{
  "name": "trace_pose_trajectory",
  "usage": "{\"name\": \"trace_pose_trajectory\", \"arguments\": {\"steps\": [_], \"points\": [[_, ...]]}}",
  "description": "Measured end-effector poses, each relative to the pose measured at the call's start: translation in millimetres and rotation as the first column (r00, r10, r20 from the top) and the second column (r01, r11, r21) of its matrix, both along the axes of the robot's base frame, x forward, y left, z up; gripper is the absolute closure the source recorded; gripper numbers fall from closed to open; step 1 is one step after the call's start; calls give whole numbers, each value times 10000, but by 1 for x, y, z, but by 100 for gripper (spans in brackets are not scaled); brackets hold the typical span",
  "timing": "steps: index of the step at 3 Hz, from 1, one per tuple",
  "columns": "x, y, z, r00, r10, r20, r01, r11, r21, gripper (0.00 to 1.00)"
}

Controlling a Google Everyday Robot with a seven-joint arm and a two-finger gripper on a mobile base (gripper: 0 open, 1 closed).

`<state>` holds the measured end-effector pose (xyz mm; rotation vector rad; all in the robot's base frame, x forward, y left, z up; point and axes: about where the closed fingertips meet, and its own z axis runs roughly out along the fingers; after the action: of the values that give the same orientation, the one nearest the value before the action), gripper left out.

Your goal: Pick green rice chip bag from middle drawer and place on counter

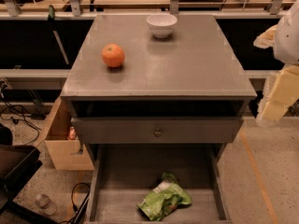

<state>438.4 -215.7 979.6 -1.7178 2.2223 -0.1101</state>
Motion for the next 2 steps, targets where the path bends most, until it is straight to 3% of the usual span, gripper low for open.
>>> {"name": "trace_pose_trajectory", "arguments": {"steps": [1, 2], "points": [[1, 4, -2, 10000, 33, 78, -33, 10000, 83, 0], [7, 19, -28, 10000, 52, 47, -55, 9966, 827, 0]]}}
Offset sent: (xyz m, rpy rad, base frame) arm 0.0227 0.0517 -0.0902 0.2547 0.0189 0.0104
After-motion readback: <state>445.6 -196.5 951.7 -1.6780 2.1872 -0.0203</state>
